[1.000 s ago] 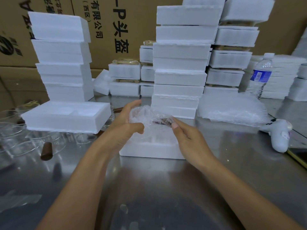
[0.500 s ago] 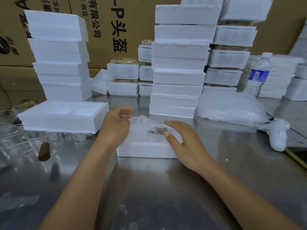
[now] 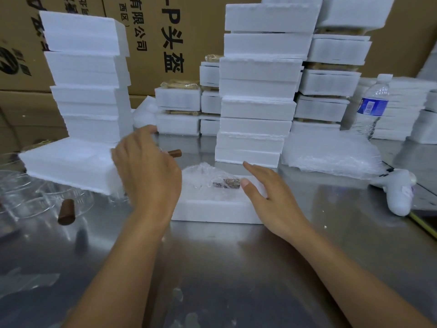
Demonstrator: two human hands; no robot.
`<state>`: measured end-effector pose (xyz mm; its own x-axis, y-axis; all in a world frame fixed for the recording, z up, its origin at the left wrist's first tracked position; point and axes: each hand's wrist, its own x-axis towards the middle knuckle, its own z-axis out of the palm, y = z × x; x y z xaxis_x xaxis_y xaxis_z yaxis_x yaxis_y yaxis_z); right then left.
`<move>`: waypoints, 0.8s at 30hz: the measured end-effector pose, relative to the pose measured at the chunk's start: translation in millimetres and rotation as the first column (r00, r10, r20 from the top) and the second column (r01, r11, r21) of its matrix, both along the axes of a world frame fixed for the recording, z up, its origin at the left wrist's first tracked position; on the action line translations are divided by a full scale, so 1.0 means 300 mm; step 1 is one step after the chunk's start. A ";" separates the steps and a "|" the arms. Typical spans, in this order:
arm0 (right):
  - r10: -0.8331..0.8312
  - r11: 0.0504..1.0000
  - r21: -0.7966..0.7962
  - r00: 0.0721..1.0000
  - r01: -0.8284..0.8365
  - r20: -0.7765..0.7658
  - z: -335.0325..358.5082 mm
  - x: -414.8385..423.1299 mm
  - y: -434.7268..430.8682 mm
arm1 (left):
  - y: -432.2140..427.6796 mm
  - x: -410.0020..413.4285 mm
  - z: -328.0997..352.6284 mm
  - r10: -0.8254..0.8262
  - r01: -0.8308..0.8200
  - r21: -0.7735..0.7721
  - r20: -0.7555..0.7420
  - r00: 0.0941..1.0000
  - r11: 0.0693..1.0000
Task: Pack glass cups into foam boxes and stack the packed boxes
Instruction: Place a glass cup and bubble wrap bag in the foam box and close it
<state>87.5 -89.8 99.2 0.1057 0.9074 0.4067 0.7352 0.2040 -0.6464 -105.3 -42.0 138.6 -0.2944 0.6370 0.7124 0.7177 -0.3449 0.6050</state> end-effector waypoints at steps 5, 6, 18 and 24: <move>-0.004 0.994 -0.110 0.999 0.008 0.038 0.000 0.023 0.001 | 0.001 -0.015 -0.012 0.212 -0.285 -0.285 -0.261 0.942 0.915; -0.016 0.994 -0.105 0.999 0.020 0.042 0.003 0.024 0.002 | 0.001 -0.018 -0.015 0.214 -0.301 -0.320 -0.281 0.936 0.898; -0.061 0.992 -0.102 0.996 0.068 0.071 0.016 0.021 -0.005 | 0.000 -0.055 0.006 0.176 -0.221 -0.154 -0.258 0.950 0.963; -0.090 0.991 -0.088 0.992 0.098 0.090 0.020 0.023 -0.006 | -0.079 -0.009 0.114 -0.422 0.399 0.216 0.070 0.904 0.891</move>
<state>94.4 -91.5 105.1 0.1608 0.9290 0.3334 0.8016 0.0741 -0.5932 -108.1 -65.8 172.9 -0.1210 0.5728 0.8107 0.4180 -0.7114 0.5650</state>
